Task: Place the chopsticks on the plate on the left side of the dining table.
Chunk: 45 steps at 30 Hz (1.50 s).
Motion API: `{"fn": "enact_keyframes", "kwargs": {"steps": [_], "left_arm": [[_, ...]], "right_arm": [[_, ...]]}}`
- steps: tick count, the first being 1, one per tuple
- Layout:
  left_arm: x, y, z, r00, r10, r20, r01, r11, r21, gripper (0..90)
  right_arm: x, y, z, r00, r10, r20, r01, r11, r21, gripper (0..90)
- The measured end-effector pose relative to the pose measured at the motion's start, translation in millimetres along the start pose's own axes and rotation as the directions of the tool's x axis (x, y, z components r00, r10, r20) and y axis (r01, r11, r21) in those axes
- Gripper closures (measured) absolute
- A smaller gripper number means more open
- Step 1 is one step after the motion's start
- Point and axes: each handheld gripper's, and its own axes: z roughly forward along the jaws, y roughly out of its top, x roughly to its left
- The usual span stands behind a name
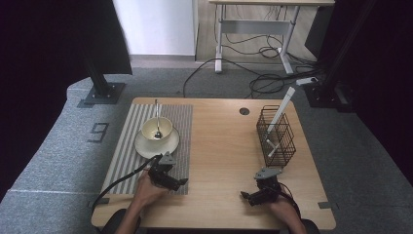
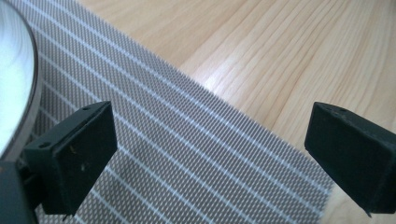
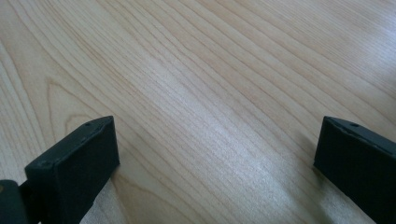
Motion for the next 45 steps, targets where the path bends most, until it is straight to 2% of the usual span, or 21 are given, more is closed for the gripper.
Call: {"fn": "enact_keyframes", "kwargs": {"steps": [5, 21, 23, 31, 39, 45], "left_arm": [[-3.0, 10.5, -3.8, 0.9998, 0.016, 0.008, -0.016, 0.9999, -0.004, 2.7], [-7.3, 40.8, -14.1, 0.9989, 0.011, 0.045, -0.008, 0.9984, -0.057, 4.3], [-8.2, 45.6, -14.3, 0.9990, 0.022, 0.040, -0.020, 0.9984, -0.052, 4.5], [-11.7, 64.8, -13.4, 0.9976, 0.036, 0.059, -0.032, 0.9970, -0.071, 5.4], [-19.7, 91.8, -9.0, 0.9942, 0.087, 0.062, -0.083, 0.9942, -0.069, 5.7], [-21.4, 104.8, -5.3, 0.9929, 0.088, 0.079, -0.082, 0.9932, -0.083, 6.2]], "right_arm": [[0.9, -2.8, -2.7, 0.9998, 0.014, 0.010, -0.014, 1.000, -0.002, 0.0], [2.7, -8.4, -8.5, 0.9996, 0.023, 0.019, -0.023, 1.000, -0.002, 0.0], [3.7, -10.3, -10.1, 0.9994, 0.027, 0.021, -0.027, 1.000, -0.003, 0.0], [5.3, -13.0, -12.8, 0.9992, 0.034, 0.022, -0.034, 0.999, -0.005, 0.0], [6.8, -17.1, -16.8, 0.9993, 0.028, 0.024, -0.028, 1.000, -0.007, 0.0], [6.8, -17.1, -16.8, 0.9993, 0.028, 0.025, -0.028, 1.000, -0.007, 0.0]]}}
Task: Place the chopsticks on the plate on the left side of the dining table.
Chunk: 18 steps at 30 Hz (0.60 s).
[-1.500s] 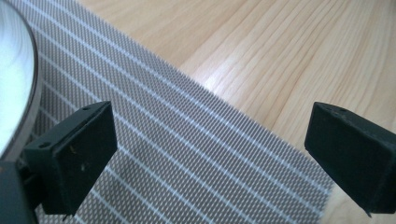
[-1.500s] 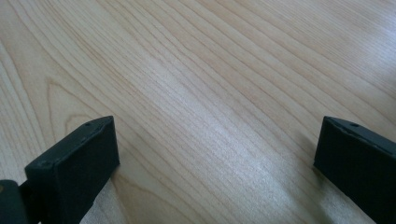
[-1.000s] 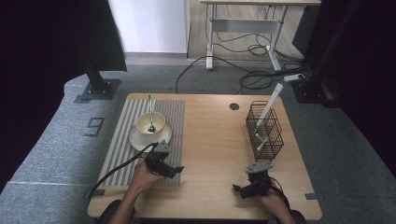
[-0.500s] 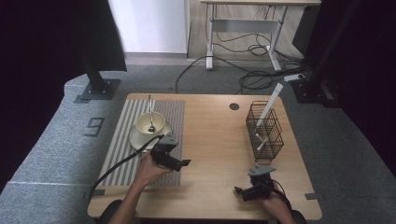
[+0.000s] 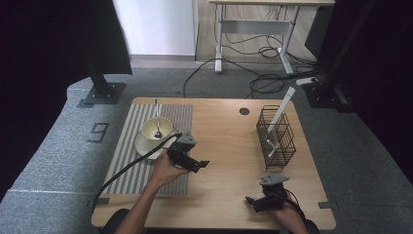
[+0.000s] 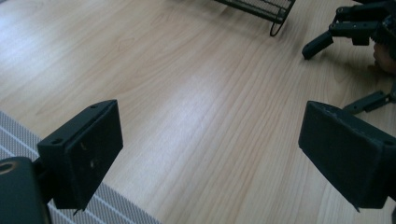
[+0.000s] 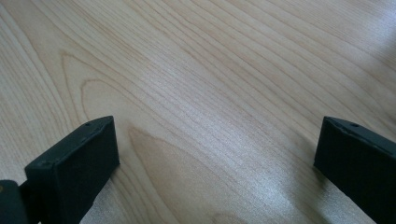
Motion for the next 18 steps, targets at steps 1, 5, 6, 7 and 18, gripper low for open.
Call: {"fn": "enact_keyframes", "kwargs": {"steps": [1, 5, 6, 7, 18], "left_arm": [[0.4, 5.5, 1.4, 0.9999, -0.001, 0.010, 0.001, 1.0000, -0.004, 6.4], [-0.4, 14.0, 3.2, 0.9997, 0.002, 0.023, -0.002, 0.9999, -0.010, 6.7], [-1.5, 19.9, 4.1, 0.9997, 0.011, 0.020, -0.011, 0.9999, -0.012, 6.7], [-1.5, 19.9, 4.1, 0.9997, 0.011, 0.020, -0.011, 0.9999, -0.012, 6.7], [-4.2, 49.1, 9.4, 0.9982, 0.003, 0.060, -0.001, 0.9992, -0.039, 6.8]], "right_arm": [[0.0, 0.0, 0.0, 1.0000, 0.000, 0.000, 0.000, 1.000, 0.000, 0.0], [0.3, 0.1, -0.1, 1.0000, 0.004, 0.000, -0.004, 1.000, 0.001, 0.0], [0.2, 0.1, -0.1, 1.0000, 0.003, 0.000, -0.003, 1.000, 0.001, 0.0], [0.2, 0.1, -0.1, 1.0000, 0.003, 0.000, -0.003, 1.000, 0.001, 0.0], [0.1, 0.2, -0.3, 1.0000, 0.002, 0.000, -0.002, 1.000, 0.004, 0.0]]}}
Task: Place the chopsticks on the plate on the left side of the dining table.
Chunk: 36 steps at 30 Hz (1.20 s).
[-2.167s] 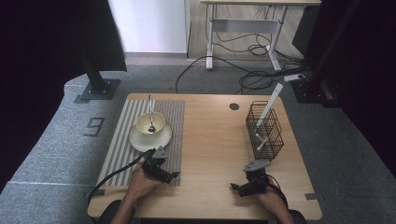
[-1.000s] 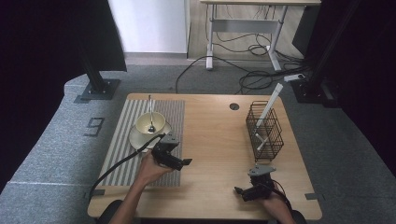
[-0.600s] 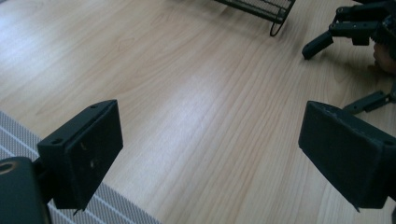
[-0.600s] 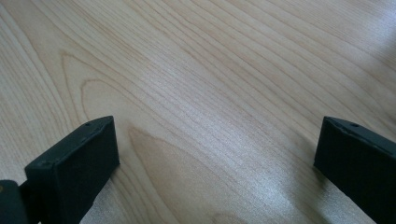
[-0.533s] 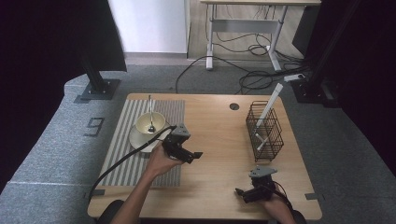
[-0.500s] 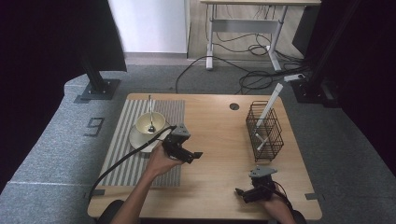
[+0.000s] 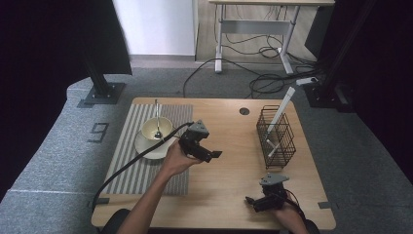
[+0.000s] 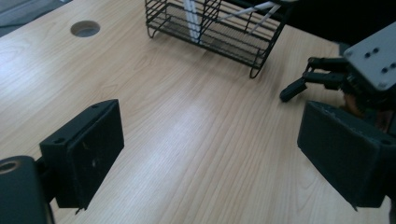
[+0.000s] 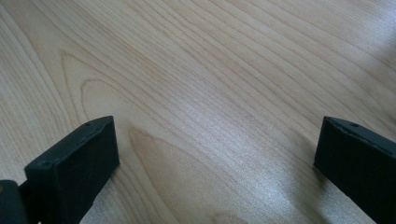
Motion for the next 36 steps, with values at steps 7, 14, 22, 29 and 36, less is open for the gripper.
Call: {"fn": "enact_keyframes", "kwargs": {"steps": [7, 14, 22, 29, 36], "left_arm": [[-7.3, 18.5, 9.1, 0.9996, 0.009, 0.027, -0.009, 0.9998, -0.016, 7.8], [-14.9, 38.5, 15.9, 0.9986, 0.035, 0.039, -0.035, 0.9991, -0.024, 7.8], [-25.0, 57.4, 27.2, 0.9953, 0.070, 0.066, -0.069, 0.9975, -0.013, 7.8], [-35.1, 73.2, 41.0, 0.9898, 0.117, 0.082, -0.117, 0.9931, 0.001, 9.1], [-43.5, 84.5, 52.3, 0.9839, 0.148, 0.100, -0.149, 0.9888, 0.005, 12.3]], "right_arm": [[0.1, 0.1, 0.1, 1.0000, 0.001, 0.000, -0.001, 1.000, 0.000, 0.0], [-0.1, 0.2, 0.0, 1.0000, -0.002, -0.001, 0.002, 1.000, 0.002, 0.0], [0.1, 0.4, -0.1, 1.0000, 0.001, -0.003, -0.001, 1.000, 0.003, 0.0], [0.2, 0.5, -0.1, 1.0000, 0.003, -0.004, -0.003, 1.000, 0.004, 0.0], [0.2, 0.5, -0.1, 1.0000, 0.003, -0.005, -0.003, 1.000, 0.004, 0.0]]}}
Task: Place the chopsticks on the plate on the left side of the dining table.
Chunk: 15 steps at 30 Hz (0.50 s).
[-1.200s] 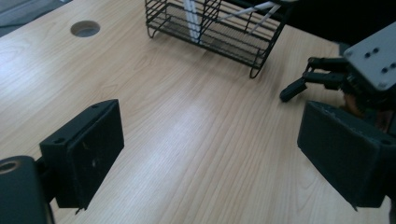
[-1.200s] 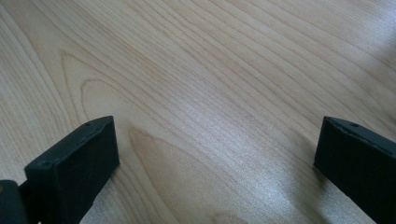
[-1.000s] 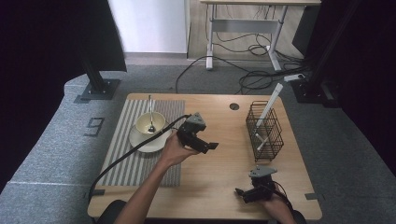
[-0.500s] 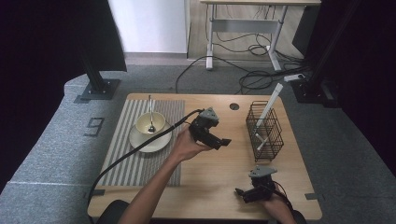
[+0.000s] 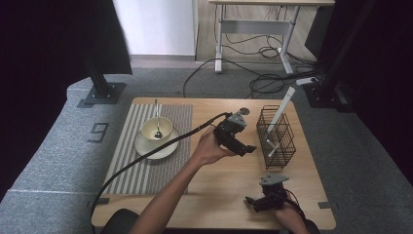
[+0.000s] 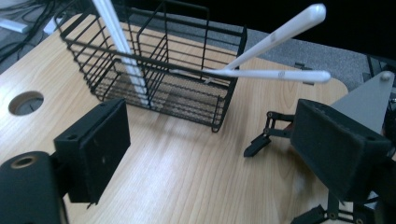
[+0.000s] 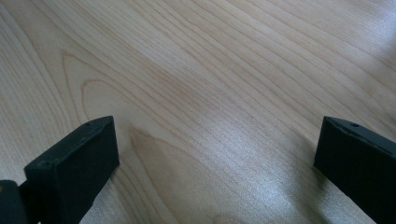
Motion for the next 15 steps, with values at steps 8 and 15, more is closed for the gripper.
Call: {"fn": "enact_keyframes", "kwargs": {"steps": [8, 15], "left_arm": [[-5.2, 13.2, 12.8, 0.9992, 0.029, 0.027, -0.030, 0.9995, 0.005, 14.4], [-7.7, 22.1, 23.7, 0.9980, 0.053, 0.034, -0.053, 0.9986, -0.008, 18.5]], "right_arm": [[0.0, 0.2, 0.3, 1.0000, -0.002, -0.002, 0.002, 1.000, -0.001, 0.0], [-0.1, 0.4, 0.3, 1.0000, -0.004, -0.003, 0.004, 1.000, 0.001, 0.0]]}}
